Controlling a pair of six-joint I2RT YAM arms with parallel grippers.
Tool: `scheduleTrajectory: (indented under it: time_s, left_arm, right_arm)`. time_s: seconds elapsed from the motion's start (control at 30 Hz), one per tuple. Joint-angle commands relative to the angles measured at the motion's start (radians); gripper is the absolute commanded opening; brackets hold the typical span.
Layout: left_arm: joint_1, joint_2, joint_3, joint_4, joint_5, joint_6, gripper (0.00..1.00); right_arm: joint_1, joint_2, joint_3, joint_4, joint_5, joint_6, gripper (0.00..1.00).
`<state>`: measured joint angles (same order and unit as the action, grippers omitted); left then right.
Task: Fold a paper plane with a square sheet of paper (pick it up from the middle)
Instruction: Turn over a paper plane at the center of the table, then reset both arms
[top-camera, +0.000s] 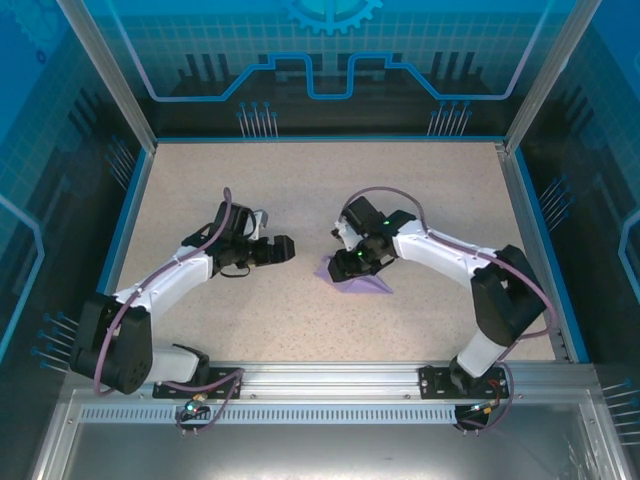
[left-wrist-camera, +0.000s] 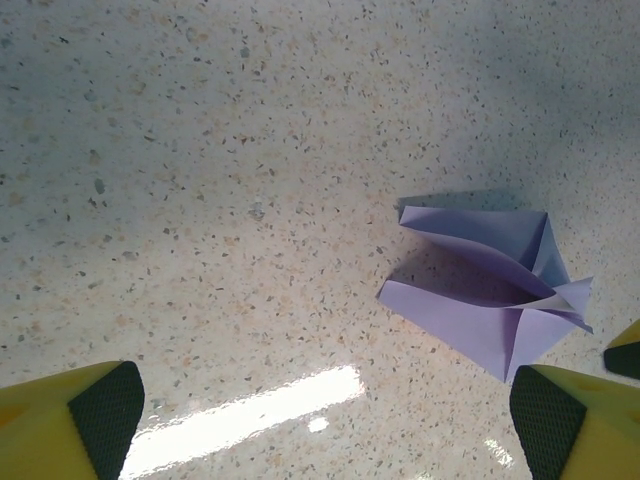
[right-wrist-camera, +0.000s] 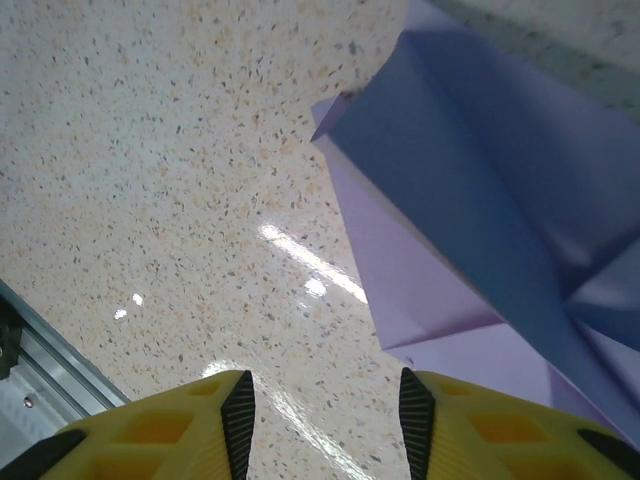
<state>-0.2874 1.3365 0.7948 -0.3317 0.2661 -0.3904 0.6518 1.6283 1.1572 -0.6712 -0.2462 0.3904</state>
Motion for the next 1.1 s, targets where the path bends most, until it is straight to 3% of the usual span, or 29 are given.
scheduleTrajectory:
  time_s: [0.0,0.13,0.27,0.33,0.5,0.63,0.77,1.07]
  left_arm:
    - [-0.004,-0.016,0.031,-0.021,-0.017,0.027,0.98]
    - [0.002,-0.071,0.061,-0.113,-0.232,0.127,0.99]
    - [0.064,-0.119,0.048,-0.086,-0.307,0.134,0.99]
    - [0.072,-0.137,0.032,-0.044,-0.449,0.172,0.99]
    - [0.154,-0.134,-0.062,0.158,-0.554,0.247,0.99]
    - [0.237,-0.103,-0.152,0.362,-0.474,0.270,0.99]
    - [0.249,-0.019,-0.177,0.500,-0.435,0.316,0.99]
    - [0.248,0.097,-0.223,0.713,-0.413,0.367,0.99]
  right_arm:
    - [-0.051,-0.097,-0.030,0.010,0.023,-0.060,0.46]
    - [-0.111,-0.234,-0.088,0.085,0.103,-0.161,0.53]
    - [-0.189,-0.376,-0.204,0.252,0.245,-0.234,0.69]
    - [-0.241,-0.443,-0.271,0.364,0.305,-0.237,0.76]
    - [-0.356,-0.538,-0.472,0.588,0.479,-0.260,0.93]
    - [-0.450,-0.569,-0.585,0.718,0.494,-0.282,0.98]
    - [-0.523,-0.562,-0.665,0.866,0.455,-0.296,0.99]
    - [-0.577,-0.348,-0.716,1.173,0.363,-0.353,0.99]
